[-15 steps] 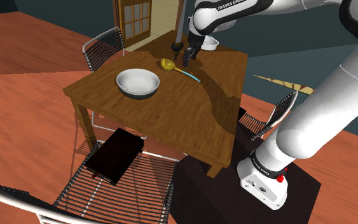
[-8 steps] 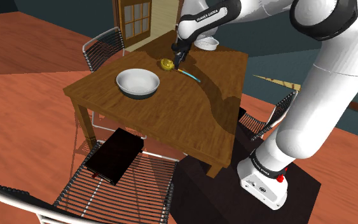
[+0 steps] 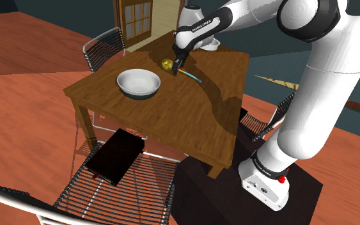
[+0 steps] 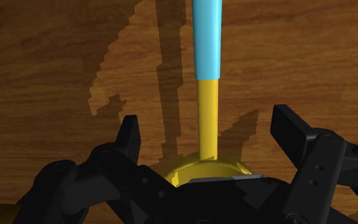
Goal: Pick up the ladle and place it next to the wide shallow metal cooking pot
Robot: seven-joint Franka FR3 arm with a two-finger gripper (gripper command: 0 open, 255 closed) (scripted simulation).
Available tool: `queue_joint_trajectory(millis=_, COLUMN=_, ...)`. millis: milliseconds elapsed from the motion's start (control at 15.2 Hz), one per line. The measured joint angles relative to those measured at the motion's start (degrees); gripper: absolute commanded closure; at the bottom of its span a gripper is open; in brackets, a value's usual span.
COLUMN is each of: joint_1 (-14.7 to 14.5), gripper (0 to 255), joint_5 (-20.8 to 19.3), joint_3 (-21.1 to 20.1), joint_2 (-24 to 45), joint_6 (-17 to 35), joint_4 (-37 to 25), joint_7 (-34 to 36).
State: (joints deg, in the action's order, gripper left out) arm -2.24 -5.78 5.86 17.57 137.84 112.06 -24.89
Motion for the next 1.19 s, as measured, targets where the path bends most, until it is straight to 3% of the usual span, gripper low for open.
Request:
queue_joint_trajectory(millis=396, joint_1=0.03, gripper=0, joint_5=0.03, joint_3=-0.01, joint_2=0.53, joint_6=0.39, joint_4=-0.17, joint_7=0.00)
queue_joint_trajectory(millis=462, joint_1=0.03, gripper=255, joint_5=0.03, joint_3=-0.01, joint_2=0.53, joint_6=0.39, joint_4=-0.17, joint_7=0.00)
queue_joint_trajectory(millis=1188, joint_1=0.02, gripper=255, joint_5=0.02, joint_3=0.00, joint_2=0.23, joint_6=0.08, joint_4=-0.21, joint_7=-0.02)
